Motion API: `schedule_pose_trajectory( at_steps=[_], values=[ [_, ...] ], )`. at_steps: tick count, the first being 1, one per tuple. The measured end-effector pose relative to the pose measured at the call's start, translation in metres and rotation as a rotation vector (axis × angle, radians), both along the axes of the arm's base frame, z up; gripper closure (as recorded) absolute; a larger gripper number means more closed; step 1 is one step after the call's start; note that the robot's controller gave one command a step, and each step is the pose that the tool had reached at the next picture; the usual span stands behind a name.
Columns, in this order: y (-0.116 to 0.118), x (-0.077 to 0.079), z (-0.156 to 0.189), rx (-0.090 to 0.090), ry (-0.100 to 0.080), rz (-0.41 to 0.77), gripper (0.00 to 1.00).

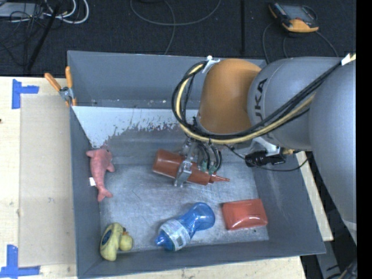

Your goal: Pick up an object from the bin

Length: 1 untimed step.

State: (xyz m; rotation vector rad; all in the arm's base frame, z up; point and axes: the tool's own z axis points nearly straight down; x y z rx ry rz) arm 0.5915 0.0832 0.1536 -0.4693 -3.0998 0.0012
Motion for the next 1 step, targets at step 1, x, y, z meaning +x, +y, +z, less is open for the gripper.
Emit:
schedule_pose_trajectory(
  at_steps=[1],
  values=[
    [0.0001,0.0011,0.0185,0.000,-0.004,0.000,1.00]
  ],
)
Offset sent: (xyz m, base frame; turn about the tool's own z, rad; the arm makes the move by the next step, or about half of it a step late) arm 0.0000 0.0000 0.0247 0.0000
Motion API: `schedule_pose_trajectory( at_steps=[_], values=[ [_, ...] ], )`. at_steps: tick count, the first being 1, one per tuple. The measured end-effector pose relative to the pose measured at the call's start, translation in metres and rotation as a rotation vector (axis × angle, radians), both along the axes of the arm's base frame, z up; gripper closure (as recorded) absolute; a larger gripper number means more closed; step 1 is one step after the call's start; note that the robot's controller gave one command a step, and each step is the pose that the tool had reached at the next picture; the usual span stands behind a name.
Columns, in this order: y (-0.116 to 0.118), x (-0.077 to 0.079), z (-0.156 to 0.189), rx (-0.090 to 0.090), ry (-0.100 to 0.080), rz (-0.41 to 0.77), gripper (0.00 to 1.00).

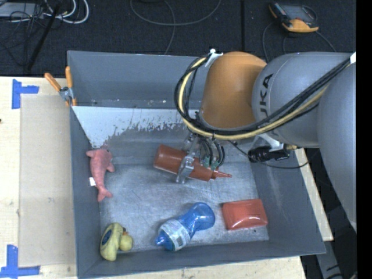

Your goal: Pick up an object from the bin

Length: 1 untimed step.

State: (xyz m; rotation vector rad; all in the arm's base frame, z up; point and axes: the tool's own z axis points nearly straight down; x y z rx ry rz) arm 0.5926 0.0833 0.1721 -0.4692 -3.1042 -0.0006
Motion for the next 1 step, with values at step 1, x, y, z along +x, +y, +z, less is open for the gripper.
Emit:
schedule_pose_trajectory(
  at_steps=[1],
  values=[
    [0.0001,0.0007,0.0142,0.000,-0.003,0.000,1.00]
  ],
)
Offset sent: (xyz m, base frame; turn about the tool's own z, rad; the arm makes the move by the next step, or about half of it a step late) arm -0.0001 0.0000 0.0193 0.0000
